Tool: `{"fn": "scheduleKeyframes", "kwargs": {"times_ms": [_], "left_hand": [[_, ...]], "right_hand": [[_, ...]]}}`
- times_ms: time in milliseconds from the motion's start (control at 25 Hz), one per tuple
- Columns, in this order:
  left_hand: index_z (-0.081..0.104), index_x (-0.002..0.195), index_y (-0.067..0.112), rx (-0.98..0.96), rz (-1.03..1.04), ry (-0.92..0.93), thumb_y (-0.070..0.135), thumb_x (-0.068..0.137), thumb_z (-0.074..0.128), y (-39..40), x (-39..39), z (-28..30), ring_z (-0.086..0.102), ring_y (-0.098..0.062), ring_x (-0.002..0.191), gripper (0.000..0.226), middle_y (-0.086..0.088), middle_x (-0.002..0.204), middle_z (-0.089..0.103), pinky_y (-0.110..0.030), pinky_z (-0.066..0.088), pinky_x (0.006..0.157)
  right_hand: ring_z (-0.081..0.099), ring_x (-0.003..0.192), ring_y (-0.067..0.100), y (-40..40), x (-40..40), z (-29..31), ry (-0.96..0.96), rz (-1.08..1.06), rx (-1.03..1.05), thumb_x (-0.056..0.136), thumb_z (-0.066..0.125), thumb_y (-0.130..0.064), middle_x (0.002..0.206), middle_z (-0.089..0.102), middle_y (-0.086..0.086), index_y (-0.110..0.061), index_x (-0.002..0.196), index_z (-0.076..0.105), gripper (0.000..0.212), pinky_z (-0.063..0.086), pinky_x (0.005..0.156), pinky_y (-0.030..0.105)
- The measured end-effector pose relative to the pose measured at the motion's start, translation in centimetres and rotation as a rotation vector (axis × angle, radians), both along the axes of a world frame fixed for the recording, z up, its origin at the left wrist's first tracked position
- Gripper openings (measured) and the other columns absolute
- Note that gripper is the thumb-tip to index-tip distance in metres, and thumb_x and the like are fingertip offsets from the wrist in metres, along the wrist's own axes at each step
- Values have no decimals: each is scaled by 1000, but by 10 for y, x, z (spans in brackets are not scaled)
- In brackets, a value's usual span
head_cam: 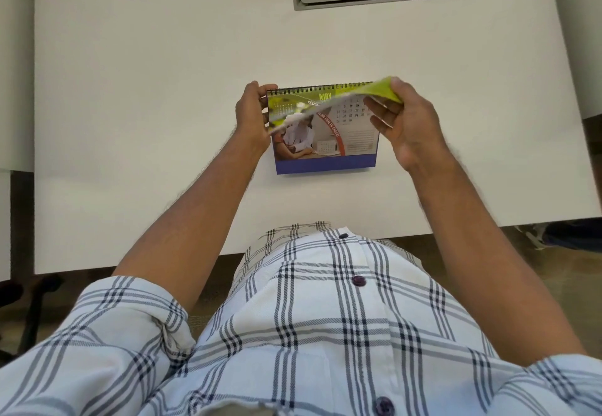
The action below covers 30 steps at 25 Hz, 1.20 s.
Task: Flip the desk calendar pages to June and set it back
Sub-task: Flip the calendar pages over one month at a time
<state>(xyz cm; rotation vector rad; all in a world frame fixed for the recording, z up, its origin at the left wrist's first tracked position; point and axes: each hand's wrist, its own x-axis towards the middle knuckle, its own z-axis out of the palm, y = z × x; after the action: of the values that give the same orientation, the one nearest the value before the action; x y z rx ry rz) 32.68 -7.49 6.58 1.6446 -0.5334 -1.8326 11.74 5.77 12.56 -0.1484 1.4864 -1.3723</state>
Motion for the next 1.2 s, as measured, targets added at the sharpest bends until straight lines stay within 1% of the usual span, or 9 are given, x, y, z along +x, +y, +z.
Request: {"fn": "scheduleKeyframes", "kwargs": {"times_ms": [80, 280, 400, 520, 680, 800, 1000, 1080, 1200], "left_hand": [[69, 101, 15, -2, -1, 5, 27, 92, 44, 0, 3, 1, 66, -24, 80, 29, -6, 89, 73, -28, 56, 59], [73, 110, 15, -32, -67, -7, 16, 90, 56, 1, 2, -3, 71, -28, 97, 26, -11, 104, 76, -43, 63, 87], [70, 110, 18, -59, -76, -27, 21, 90, 65, 0, 2, -6, 72, -27, 97, 21, -8, 98, 76, -42, 63, 85], [67, 112, 17, -50, -50, -39, 23, 91, 67, -2, 2, -11, 70, -28, 99, 22, -8, 97, 74, -41, 62, 83], [68, 110, 15, -38, 12, -45, 22, 90, 71, -2, -3, -11, 73, -24, 86, 22, -7, 91, 74, -39, 64, 76], [69, 102, 14, -31, 52, -32, 18, 88, 72, -2, -5, -10, 74, -16, 62, 14, -1, 67, 75, -36, 63, 69], [68, 85, 10, -86, 116, -59, 13, 87, 72, -3, -10, -11, 70, -15, 51, 5, -3, 61, 72, -26, 57, 52], [65, 86, 11, -104, 141, -76, 14, 86, 74, -4, -10, -13, 68, -15, 49, 9, -1, 57, 70, -27, 56, 49], [60, 91, 14, -118, 159, -95, 14, 85, 73, -4, -12, -17, 64, -16, 46, 14, 0, 55, 68, -26, 51, 46]], "right_hand": [[73, 105, 16, -12, -4, 6, -80, -36, -40, 101, 55, -35, 106, 77, 3, -19, 104, 62, 17, 50, 92, 36], [68, 115, 22, -36, -8, 15, -212, -98, -63, 103, 50, -35, 111, 75, 4, -15, 95, 63, 25, 49, 98, 38], [62, 125, 23, -46, -4, 16, -215, -98, -60, 104, 47, -35, 119, 74, 5, -16, 94, 65, 28, 41, 111, 42], [59, 127, 23, -54, -3, 14, -203, -104, -56, 104, 46, -35, 128, 73, 5, -15, 105, 65, 27, 38, 109, 41], [54, 130, 24, -58, -3, 9, -207, -95, -65, 105, 44, -36, 123, 73, 3, -17, 102, 67, 30, 36, 108, 40], [60, 125, 22, -52, -9, 1, -177, -99, -70, 104, 44, -39, 117, 75, 0, -20, 95, 70, 34, 41, 109, 41], [66, 88, 9, -9, -2, -38, 164, -166, 42, 91, 57, -26, 93, 71, -7, -22, 91, 64, 8, 51, 74, 25], [63, 88, 5, 18, 9, -63, 336, -121, 173, 92, 56, -23, 100, 66, -9, -22, 100, 59, 9, 49, 69, 21], [62, 107, 11, 51, 22, -96, 349, -34, 318, 94, 56, -19, 122, 63, -3, -20, 120, 56, 26, 51, 66, 14]]}}
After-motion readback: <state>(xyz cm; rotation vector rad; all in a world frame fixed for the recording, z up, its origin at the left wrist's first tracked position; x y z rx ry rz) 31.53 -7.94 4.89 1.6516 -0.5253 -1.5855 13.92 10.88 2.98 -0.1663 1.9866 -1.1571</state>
